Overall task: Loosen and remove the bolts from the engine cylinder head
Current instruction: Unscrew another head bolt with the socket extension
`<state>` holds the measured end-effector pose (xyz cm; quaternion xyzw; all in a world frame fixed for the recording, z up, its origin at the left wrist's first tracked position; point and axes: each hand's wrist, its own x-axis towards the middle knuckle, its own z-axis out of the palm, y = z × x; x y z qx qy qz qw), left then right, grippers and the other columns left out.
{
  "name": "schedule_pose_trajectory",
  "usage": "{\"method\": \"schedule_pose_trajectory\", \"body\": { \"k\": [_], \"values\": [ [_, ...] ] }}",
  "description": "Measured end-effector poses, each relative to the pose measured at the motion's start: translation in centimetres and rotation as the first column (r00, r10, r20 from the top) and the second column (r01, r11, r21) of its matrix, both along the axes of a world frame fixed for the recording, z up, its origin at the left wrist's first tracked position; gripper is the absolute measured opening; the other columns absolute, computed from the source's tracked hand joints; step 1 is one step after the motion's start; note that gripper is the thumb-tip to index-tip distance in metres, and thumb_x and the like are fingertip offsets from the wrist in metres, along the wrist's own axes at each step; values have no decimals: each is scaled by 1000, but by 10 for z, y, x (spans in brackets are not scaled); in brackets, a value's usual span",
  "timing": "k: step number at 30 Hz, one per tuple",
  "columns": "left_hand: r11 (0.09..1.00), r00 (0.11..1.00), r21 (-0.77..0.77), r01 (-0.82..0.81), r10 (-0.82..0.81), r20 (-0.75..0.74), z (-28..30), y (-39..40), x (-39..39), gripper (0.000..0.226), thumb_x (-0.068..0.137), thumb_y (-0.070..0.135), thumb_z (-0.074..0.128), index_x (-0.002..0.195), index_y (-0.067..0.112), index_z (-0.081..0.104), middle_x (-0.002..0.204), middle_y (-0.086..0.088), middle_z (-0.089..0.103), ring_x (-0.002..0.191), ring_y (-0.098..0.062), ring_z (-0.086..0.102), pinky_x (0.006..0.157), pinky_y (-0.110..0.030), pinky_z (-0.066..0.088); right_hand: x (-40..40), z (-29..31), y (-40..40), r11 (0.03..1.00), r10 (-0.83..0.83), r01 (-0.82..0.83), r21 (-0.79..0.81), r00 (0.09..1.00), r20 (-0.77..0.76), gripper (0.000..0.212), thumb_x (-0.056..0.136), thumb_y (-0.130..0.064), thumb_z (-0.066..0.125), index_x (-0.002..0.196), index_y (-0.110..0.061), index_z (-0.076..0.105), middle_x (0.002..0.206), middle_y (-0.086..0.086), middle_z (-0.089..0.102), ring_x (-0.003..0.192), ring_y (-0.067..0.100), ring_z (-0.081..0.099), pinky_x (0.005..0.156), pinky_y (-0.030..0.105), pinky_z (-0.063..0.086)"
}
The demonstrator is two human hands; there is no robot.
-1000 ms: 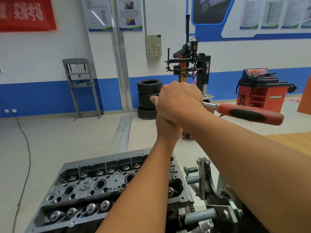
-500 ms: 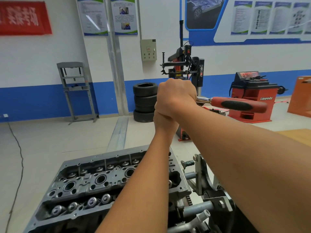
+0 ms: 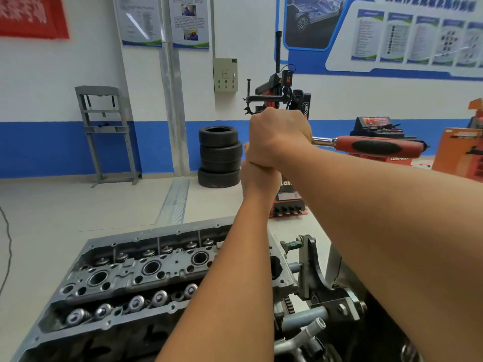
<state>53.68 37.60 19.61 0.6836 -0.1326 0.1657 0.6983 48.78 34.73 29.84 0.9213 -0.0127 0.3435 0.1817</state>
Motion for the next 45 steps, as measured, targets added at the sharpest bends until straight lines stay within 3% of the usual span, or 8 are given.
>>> {"method": "schedule_pose_trajectory", "body": {
  "k": [5, 8, 13, 17, 20, 23, 29, 45],
  "values": [
    [995, 1000, 104, -14, 16, -18, -2, -3, 4, 29, 109, 13, 43, 137, 11, 48, 109, -12, 64, 106, -34, 62, 92, -44, 54, 3, -2, -1, 1000, -9, 9, -11, 1000, 13, 35, 93, -39, 60, 68, -18, 47, 65, 2, 53, 53, 25, 49, 46, 30, 30],
    [997, 997, 17, -69, 69, 39, -2, -3, -7, 15, 102, 12, 54, 107, 25, 49, 90, -1, 62, 91, -31, 63, 86, -48, 55, -1, -2, -4, 999, 40, -40, 9, 999, -18, 43, 93, -53, 54, 68, -17, 50, 68, 3, 54, 56, 25, 50, 48, 30, 30],
    [994, 986, 42, -96, 90, 138, -4, 4, -13, 32, 95, 0, 59, 78, 25, 49, 74, 3, 57, 70, -18, 56, 67, -37, 50, -32, 0, -18, 999, 32, -34, -11, 987, -156, 59, 94, -75, 40, 90, -17, 52, 76, 1, 50, 67, 21, 52, 55, 34, 38],
    [995, 994, -22, -101, 102, 38, 5, 3, -18, 41, 99, 31, 59, 60, 21, 57, 58, 5, 60, 59, -17, 55, 60, -29, 43, -70, -5, -46, 974, -130, 102, -200, 983, -129, 27, 98, -41, 50, 98, -15, 44, 75, 1, 46, 59, 21, 43, 50, 31, 30],
    [1000, 1000, 13, 10, -10, -6, 9, 0, -30, 44, 99, 39, 63, 59, 21, 57, 46, 14, 51, 54, -13, 48, 58, -28, 38, -88, -9, -64, 985, -173, 169, -45, 977, -123, 16, 97, -21, 57, 84, -16, 50, 75, 4, 54, 61, 23, 52, 50, 30, 34],
    [992, 991, 38, 120, -118, -56, 11, 1, -37, 38, 99, 39, 67, 65, 23, 60, 40, 18, 46, 56, -14, 42, 56, -29, 36, -88, -14, -64, 966, -199, 216, 144, 972, -123, 11, 97, -20, 57, 87, -15, 56, 76, 6, 56, 62, 26, 54, 53, 32, 37],
    [996, 994, 14, 92, -91, -68, 15, 1, -43, 27, 97, 38, 69, 88, 13, 75, 53, 13, 55, 60, -15, 47, 59, -31, 40, -86, -15, -60, 963, -204, 216, 162, 975, -88, 14, 84, -12, 52, 71, -17, 48, 71, 7, 56, 58, 28, 49, 46, 32, 32],
    [997, 992, 1, 76, -76, -96, 13, -3, -36, 30, 96, 30, 69, 68, 22, 63, 37, 17, 45, 54, -14, 39, 58, -30, 34, -75, -19, -65, 979, -174, 171, 110, 985, 14, 21, 85, -14, 53, 67, -18, 44, 70, 5, 54, 53, 27, 46, 45, 29, 35]
  ]
}}
